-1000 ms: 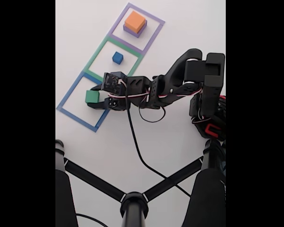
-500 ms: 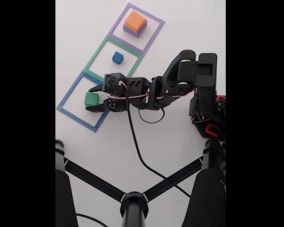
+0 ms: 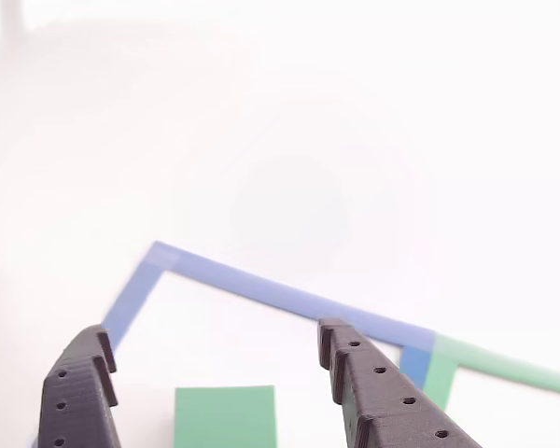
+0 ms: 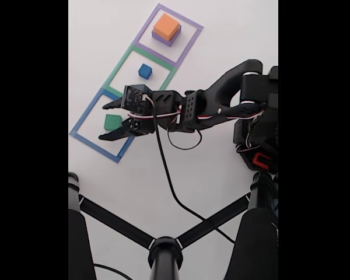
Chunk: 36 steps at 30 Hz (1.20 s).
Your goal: Tower of hanoi
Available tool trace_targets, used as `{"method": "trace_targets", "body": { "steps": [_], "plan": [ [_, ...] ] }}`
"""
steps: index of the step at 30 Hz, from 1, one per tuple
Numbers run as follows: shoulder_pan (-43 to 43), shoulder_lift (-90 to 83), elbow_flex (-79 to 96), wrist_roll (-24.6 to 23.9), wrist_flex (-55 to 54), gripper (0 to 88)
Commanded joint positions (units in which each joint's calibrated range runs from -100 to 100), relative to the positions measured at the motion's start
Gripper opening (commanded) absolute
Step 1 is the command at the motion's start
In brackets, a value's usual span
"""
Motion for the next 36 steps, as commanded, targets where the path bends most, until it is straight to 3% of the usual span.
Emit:
{"method": "trace_targets", "body": {
  "steps": [1,8,17,22,28,36],
  "plan": [
    [3.3,-17.1,-6.6,0.0,24.6,17.5],
    [8.6,-33.1,-19.8,0.0,64.4,3.4],
    [17.1,-38.9,-39.6,0.0,95.2,0.7],
    [20.3,-38.8,-47.9,0.0,103.3,0.7],
    [21.2,-39.9,-47.9,0.0,104.3,3.2],
    [25.1,-47.7,-30.4,0.0,92.4,24.2]
  ]
}}
